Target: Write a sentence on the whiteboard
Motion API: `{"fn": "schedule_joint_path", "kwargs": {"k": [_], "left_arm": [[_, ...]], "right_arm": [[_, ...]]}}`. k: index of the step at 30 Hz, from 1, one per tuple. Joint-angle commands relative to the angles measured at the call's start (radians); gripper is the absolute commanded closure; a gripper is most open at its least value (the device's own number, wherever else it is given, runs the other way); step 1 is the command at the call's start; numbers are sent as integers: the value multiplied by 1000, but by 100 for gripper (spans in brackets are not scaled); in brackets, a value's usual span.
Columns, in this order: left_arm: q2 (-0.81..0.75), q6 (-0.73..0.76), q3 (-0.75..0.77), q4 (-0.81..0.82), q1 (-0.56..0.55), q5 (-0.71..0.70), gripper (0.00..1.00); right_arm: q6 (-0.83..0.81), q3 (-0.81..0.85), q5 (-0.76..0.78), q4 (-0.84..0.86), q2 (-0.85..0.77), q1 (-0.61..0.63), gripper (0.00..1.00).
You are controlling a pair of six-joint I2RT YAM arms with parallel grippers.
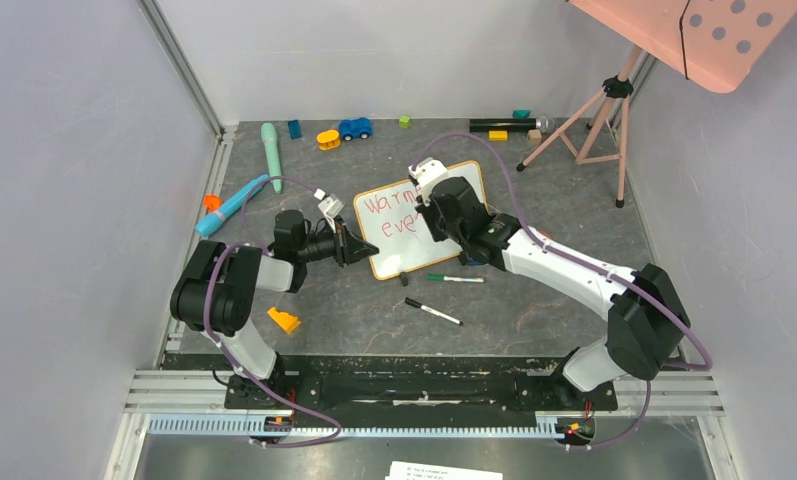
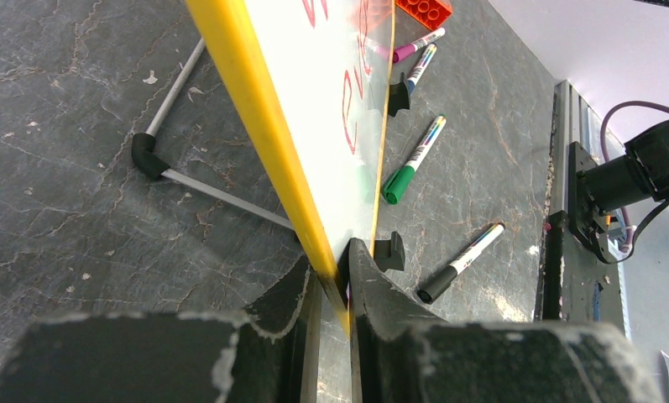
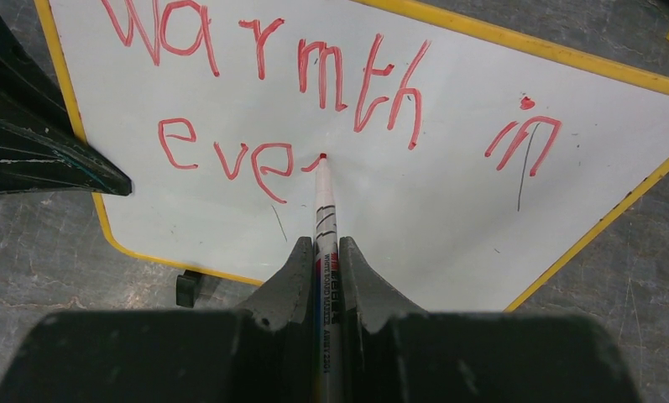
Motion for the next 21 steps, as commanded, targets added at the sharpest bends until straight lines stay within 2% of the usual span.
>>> {"fn": "schedule_joint_path", "kwargs": {"k": [1, 9, 21], "left_arm": [[5, 60, 13, 6, 5, -70, 98], [5, 60, 14, 5, 5, -70, 98], [6, 60, 15, 4, 6, -70, 98]], "right_arm": [[-1, -36, 21, 35, -9, -15, 100], [30, -95, 2, 48, -24, -15, 100], [20, -65, 13, 46, -20, -14, 100]]}}
